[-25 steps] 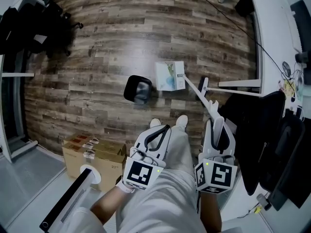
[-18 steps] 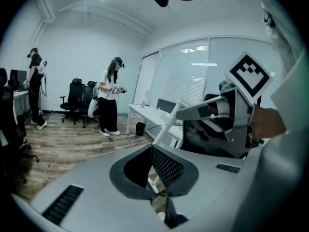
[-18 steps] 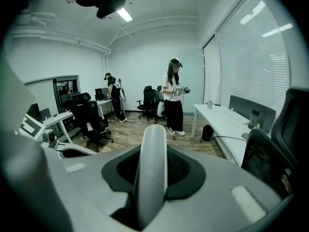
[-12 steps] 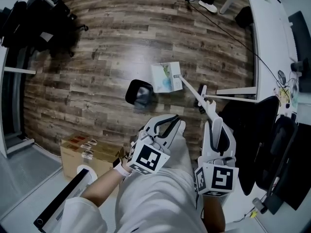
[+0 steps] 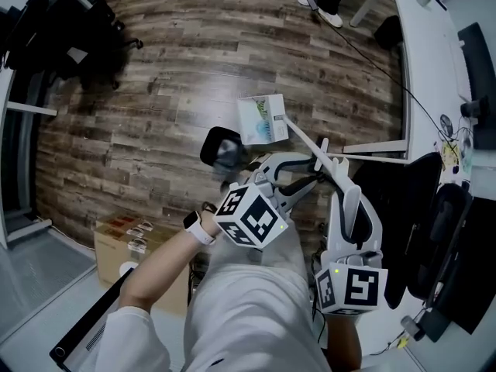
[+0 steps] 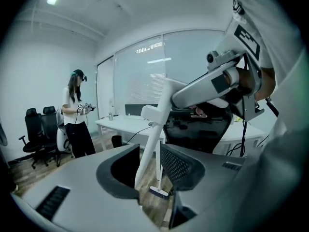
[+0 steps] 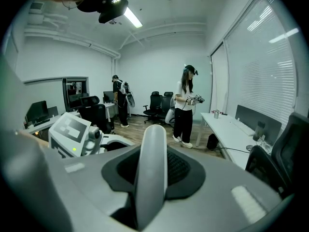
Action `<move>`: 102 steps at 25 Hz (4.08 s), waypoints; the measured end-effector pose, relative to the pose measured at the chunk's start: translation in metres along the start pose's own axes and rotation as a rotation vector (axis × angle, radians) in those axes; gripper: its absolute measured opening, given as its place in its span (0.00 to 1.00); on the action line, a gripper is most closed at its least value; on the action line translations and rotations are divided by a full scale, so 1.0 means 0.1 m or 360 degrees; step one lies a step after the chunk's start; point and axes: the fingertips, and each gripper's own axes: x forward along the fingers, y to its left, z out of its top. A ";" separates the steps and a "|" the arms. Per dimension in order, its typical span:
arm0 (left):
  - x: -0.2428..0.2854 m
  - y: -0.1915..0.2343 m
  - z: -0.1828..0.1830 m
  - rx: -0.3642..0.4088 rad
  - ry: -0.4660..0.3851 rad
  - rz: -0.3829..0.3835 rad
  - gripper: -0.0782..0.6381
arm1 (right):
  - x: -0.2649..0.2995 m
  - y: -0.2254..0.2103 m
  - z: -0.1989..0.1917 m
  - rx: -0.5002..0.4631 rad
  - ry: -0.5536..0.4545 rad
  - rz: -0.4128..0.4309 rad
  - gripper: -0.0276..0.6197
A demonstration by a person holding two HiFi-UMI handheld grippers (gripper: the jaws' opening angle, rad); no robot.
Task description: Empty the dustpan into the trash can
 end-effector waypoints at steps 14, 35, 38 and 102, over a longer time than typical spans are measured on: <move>-0.08 0.02 0.08 0.0193 -0.0013 0.0038 0.22 | -0.06 0.34 0.11 -0.0119 -0.0057 0.0161 0.22; -0.73 0.11 -0.39 -0.0018 -0.0009 0.0437 0.21 | -0.02 1.09 -0.09 -0.0524 -0.0073 0.0624 0.22; -0.83 0.10 -0.51 -0.0067 -0.0003 0.0513 0.22 | -0.09 1.03 -0.47 -0.0530 0.0148 0.0598 0.22; -1.82 -0.05 -0.89 -0.0386 -0.0123 0.1104 0.24 | -0.37 2.19 -0.48 -0.1605 -0.0333 0.1368 0.22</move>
